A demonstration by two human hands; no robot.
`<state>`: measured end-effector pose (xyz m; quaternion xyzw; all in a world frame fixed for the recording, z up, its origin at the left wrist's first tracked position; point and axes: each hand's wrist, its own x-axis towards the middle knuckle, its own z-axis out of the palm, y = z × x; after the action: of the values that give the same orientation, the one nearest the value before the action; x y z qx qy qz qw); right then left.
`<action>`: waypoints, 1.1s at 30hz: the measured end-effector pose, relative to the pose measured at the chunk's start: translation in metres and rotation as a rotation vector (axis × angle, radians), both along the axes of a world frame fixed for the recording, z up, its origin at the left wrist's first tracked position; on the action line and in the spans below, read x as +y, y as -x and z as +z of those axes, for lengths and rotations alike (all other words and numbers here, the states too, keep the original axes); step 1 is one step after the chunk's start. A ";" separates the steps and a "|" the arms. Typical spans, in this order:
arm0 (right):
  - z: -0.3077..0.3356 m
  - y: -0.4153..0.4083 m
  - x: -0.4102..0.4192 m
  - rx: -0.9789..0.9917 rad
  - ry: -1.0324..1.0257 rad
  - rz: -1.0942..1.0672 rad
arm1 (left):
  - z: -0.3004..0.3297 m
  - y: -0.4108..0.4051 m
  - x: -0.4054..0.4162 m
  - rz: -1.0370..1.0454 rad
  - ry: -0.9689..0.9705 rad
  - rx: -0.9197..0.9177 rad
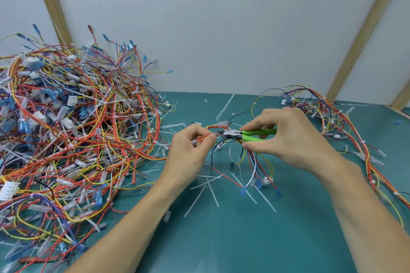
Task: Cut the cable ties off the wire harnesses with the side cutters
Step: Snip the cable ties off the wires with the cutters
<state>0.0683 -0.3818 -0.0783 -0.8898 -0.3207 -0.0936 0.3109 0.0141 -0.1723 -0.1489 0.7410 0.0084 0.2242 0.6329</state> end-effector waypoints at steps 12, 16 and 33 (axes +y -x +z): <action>-0.007 -0.010 0.010 0.184 -0.519 -0.169 | -0.002 -0.002 0.002 0.058 0.006 -0.034; -0.019 -0.020 0.009 0.405 -0.715 -0.291 | -0.005 -0.005 0.002 0.111 0.038 -0.052; -0.046 -0.006 0.037 0.206 -0.393 -0.107 | 0.003 0.007 0.001 0.357 -0.308 -0.046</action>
<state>0.0745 -0.3446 -0.1239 -0.8327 -0.2151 -0.0796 0.5041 0.0074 -0.1716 -0.1462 0.8103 0.0907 0.3478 0.4629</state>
